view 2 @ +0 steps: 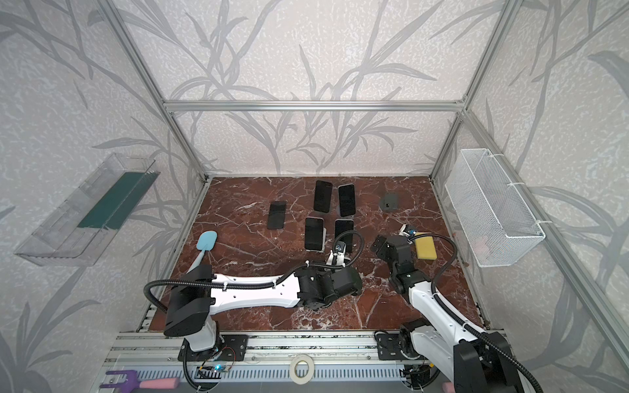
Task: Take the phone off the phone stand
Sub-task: 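Lift the silver-framed phone straight up off its round stand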
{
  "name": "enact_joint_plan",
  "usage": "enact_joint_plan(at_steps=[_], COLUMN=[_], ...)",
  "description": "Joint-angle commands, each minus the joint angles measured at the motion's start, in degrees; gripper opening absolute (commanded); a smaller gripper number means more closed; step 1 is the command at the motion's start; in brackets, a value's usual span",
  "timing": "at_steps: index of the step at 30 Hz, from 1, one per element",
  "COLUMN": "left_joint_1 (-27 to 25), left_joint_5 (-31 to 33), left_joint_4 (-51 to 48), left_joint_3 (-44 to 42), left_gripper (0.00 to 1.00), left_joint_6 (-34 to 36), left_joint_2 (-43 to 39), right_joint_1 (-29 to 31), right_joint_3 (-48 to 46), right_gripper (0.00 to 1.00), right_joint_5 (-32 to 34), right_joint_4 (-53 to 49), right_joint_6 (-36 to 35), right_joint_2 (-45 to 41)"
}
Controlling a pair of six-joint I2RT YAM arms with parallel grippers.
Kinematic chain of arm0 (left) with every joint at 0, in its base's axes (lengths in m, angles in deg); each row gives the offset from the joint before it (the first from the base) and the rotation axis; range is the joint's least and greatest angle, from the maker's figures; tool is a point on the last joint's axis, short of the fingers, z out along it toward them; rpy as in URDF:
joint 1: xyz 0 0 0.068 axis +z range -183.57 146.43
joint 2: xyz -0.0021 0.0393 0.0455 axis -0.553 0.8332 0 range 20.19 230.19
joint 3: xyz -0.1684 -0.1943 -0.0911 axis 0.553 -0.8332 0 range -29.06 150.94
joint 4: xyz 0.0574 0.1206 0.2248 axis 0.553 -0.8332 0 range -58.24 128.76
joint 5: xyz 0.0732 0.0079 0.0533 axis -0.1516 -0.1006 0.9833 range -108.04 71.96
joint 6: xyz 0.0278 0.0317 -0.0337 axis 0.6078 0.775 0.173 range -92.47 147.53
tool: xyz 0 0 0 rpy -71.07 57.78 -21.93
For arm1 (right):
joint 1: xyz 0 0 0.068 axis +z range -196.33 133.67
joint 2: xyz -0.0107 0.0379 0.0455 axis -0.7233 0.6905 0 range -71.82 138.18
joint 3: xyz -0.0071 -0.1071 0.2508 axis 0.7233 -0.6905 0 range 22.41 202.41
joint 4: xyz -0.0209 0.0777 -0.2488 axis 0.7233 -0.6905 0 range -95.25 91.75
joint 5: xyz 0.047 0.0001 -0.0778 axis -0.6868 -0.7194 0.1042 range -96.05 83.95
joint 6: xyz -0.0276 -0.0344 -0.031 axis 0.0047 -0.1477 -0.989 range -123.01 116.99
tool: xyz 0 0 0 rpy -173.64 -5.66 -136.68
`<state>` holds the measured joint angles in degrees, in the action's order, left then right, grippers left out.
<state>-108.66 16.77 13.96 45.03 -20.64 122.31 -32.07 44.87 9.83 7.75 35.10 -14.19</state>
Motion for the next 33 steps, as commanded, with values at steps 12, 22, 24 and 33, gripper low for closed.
enact_joint_plan(at_steps=[12,22,24,33], left_joint_1=[0.57,0.53,0.47,0.47], left_joint_5=[2.47,2.73,2.89,2.82], left_joint_4=[-0.90,-0.55,-0.52,0.09], left_joint_3=[2.00,2.21,2.21,1.84], left_gripper=[0.92,0.88,0.87,0.79], left_joint_6=[-1.65,-0.38,-0.04,0.97], left_joint_2=[2.61,3.71,3.82,3.65], right_joint_1=[-0.29,-0.42,-0.46,-0.64], right_joint_3=[1.37,1.36,1.36,1.38], right_gripper=[1.00,1.00,1.00,1.00], right_joint_5=[-0.23,-0.02,0.02,-0.10], right_joint_4=[1.82,1.39,1.30,1.21], right_joint_6=[0.92,0.71,0.74,0.76], right_joint_2=[1.87,1.00,0.82,0.52])
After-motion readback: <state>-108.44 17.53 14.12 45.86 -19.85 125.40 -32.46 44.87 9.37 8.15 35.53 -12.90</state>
